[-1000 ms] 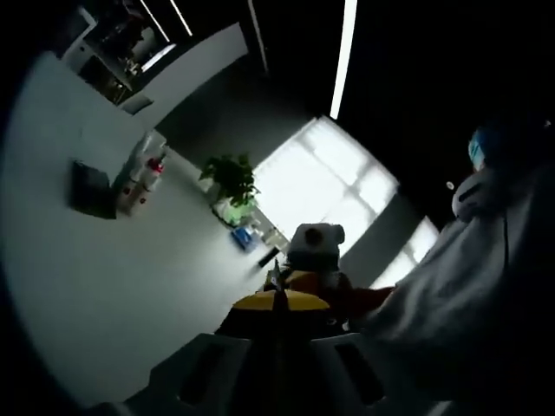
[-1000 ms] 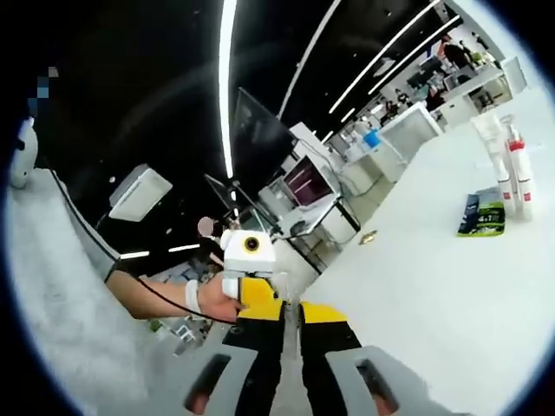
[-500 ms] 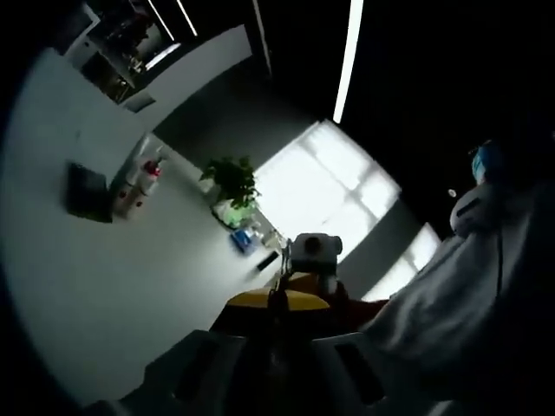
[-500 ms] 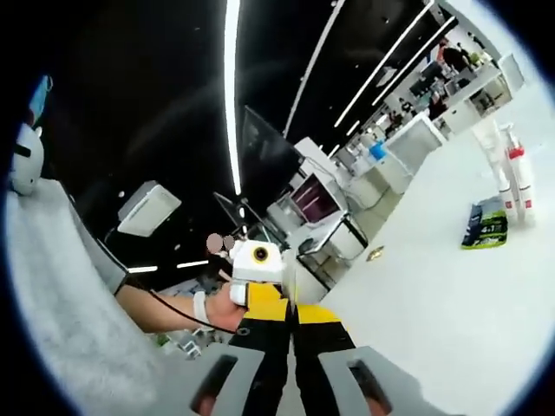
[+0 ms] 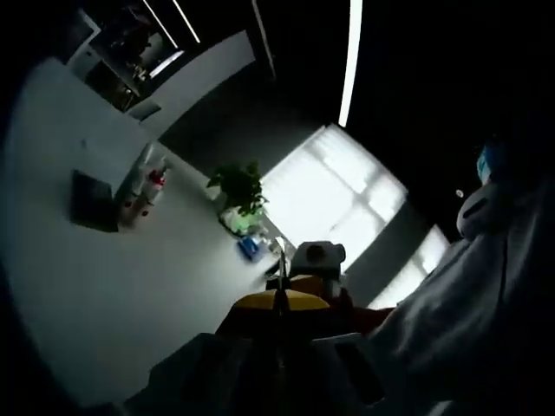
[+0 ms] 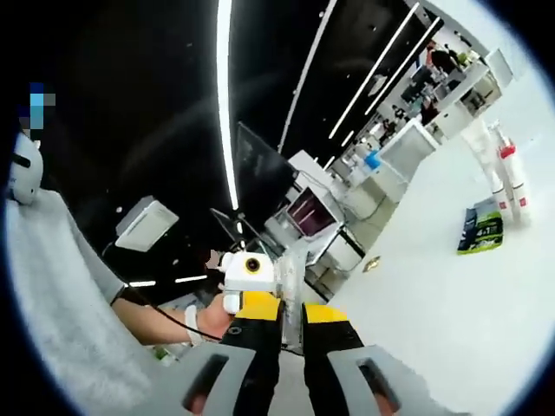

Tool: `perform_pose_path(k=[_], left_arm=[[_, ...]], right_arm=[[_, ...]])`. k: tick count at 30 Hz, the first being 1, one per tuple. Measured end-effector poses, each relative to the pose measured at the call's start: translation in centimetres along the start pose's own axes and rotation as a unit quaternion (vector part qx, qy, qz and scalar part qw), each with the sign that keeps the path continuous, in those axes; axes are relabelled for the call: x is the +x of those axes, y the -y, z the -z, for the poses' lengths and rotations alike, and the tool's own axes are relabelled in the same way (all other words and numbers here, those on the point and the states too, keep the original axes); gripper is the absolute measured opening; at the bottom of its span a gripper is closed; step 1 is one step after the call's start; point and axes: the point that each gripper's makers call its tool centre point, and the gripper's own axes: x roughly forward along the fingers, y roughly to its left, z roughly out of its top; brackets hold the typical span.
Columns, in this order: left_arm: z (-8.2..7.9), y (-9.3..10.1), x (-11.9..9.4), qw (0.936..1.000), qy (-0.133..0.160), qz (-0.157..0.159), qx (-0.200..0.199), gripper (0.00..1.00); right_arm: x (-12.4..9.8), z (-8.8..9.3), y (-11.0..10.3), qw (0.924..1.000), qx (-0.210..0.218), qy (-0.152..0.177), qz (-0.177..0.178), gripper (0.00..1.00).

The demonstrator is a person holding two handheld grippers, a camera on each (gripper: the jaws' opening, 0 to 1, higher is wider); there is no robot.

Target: Arrange the skincare products in the storage area until every visible bottle or jar stands upright without overlapping.

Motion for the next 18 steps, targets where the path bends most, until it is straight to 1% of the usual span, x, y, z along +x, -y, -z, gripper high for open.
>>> perform_pose_path(k=[2, 3, 4, 5, 6, 8, 9, 10, 11, 12, 13, 14, 15, 16, 17, 18], left_arm=[[-0.5, -0.1, -0.1, 0.9999, 0.01, 0.002, -0.01, 0.0], [-0.8, -0.2, -0.2, 0.9999, 0.012, 0.001, -0.011, 0.0], [-0.9, -0.2, -0.2, 0.9998, 0.014, 0.001, -0.012, 0.0], [-1.1, -0.1, -0.2, 0.9999, 0.013, 0.001, -0.012, 0.0], [-1.2, -0.1, -0.2, 0.9999, 0.011, -0.001, -0.01, 0.0], [-1.5, -0.1, -0.1, 0.9999, 0.009, -0.004, -0.011, 0.0], [-1.7, -0.1, -0.1, 0.9998, 0.012, -0.005, -0.016, 0.0], [-1.8, -0.1, -0.1, 0.9997, 0.013, -0.006, -0.02, 0.0], [-2.0, -0.1, -0.1, 0.9996, 0.012, -0.008, -0.024, 0.0], [-2.0, -0.2, 0.0, 0.9996, 0.013, -0.009, -0.023, 0.0], [-2.1, -0.2, 0.0, 0.9996, 0.012, -0.011, -0.022, 0.0], [-2.2, -0.2, 0.0, 0.9996, 0.012, -0.011, -0.022, 0.0], [-2.4, -0.2, 0.0, 0.9995, 0.014, -0.011, -0.027, 0.0], [-2.6, -0.2, 0.0, 0.9994, 0.016, -0.012, -0.029, 0.0], [-2.9, -0.3, 0.0, 0.9992, 0.02, -0.014, -0.033, 0.0], [-3.1, -0.3, 0.0, 0.999, 0.022, -0.015, -0.035, 0.0]], right_arm=[[0.0, -0.1, 0.3, 0.9989, -0.043, -0.005, 0.019, 0.16], [-0.1, 0.1, 0.4, 0.9982, -0.047, -0.014, 0.033, 0.2], [-0.1, 0.2, 0.3, 0.9976, -0.055, -0.021, 0.037, 0.25], [-0.2, 0.0, 0.1, 0.9959, -0.076, -0.022, 0.045, 0.3], [-0.4, -0.2, 0.1, 0.9937, -0.094, -0.026, 0.055, 0.32], [-1.0, -0.2, -0.2, 0.9875, -0.135, -0.046, 0.067, 0.33], [-1.4, -0.5, 0.1, 0.9813, -0.163, -0.046, 0.091, 0.35], [-1.7, -0.6, 0.2, 0.9783, -0.174, -0.044, 0.104, 0.38], [-2.0, -0.7, 0.2, 0.9775, -0.172, -0.038, 0.116, 0.43], [-2.2, -0.8, 0.2, 0.9784, -0.165, -0.032, 0.121, 0.48], [-2.3, -0.6, 0.1, 0.9783, -0.163, -0.035, 0.123, 0.51], [-2.5, -0.5, 0.3, 0.9764, -0.168, -0.037, 0.13, 0.54], [-2.8, -0.4, 0.9, 0.9682, -0.196, -0.046, 0.149, 0.54], [-2.9, -0.2, 1.2, 0.9623, -0.216, -0.054, 0.156, 0.53], [-2.8, 0.5, 1.4, 0.9571, -0.231, -0.073, 0.159, 0.53], [-2.7, 1.1, 1.6, 0.95, -0.25, -0.092, 0.162, 0.54]])
